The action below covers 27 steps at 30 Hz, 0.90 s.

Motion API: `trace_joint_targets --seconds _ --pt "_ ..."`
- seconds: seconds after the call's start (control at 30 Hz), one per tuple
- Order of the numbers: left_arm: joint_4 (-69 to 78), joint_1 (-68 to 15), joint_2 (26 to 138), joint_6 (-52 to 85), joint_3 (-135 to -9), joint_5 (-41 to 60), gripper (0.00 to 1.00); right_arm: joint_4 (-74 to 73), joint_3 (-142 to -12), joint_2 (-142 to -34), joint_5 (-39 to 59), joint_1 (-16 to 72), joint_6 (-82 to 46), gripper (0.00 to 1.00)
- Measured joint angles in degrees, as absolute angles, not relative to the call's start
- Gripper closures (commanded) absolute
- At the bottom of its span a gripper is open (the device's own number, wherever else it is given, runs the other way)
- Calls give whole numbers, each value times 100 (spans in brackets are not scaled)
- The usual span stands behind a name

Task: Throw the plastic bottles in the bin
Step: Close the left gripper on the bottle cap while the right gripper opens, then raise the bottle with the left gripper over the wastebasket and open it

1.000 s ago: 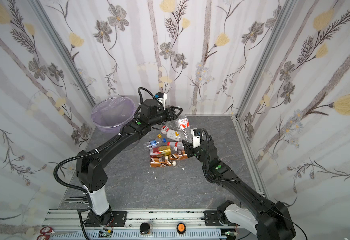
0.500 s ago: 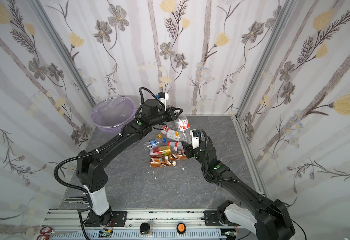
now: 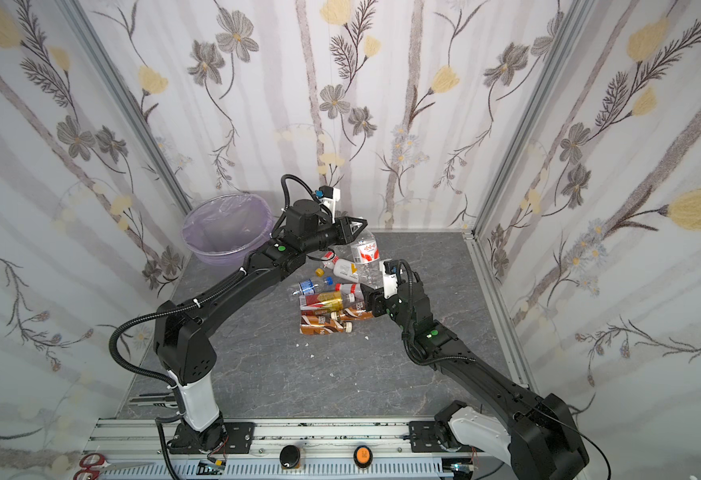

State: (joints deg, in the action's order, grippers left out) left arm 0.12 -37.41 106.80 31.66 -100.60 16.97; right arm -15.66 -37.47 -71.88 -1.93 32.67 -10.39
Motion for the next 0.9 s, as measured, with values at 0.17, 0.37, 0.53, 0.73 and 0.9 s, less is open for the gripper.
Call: trace_joint_targets --seconds 0.17,0.37,0.53,0.73,0.9 --pt "-30 -3734 10680 2976 -9992 1441 77 -1579 -3739 -7124 -340 3267 -1041 7" --pt "-67 -3734 10680 2661 -9974 1164 77 -1594 -3682 -6893 -491 3256 -1044 0" --pt "-82 -3741 10648 2349 -9974 945 77 -1599 -3673 -6794 -626 3218 -1050 0" --pt "-128 -3745 10245 1785 -9918 574 76 -1603 -3607 -6700 -655 3148 -1192 0" --pt "-148 -3782 9564 1164 -9854 49 75 -1614 -3656 -6733 -635 3144 -1297 0"
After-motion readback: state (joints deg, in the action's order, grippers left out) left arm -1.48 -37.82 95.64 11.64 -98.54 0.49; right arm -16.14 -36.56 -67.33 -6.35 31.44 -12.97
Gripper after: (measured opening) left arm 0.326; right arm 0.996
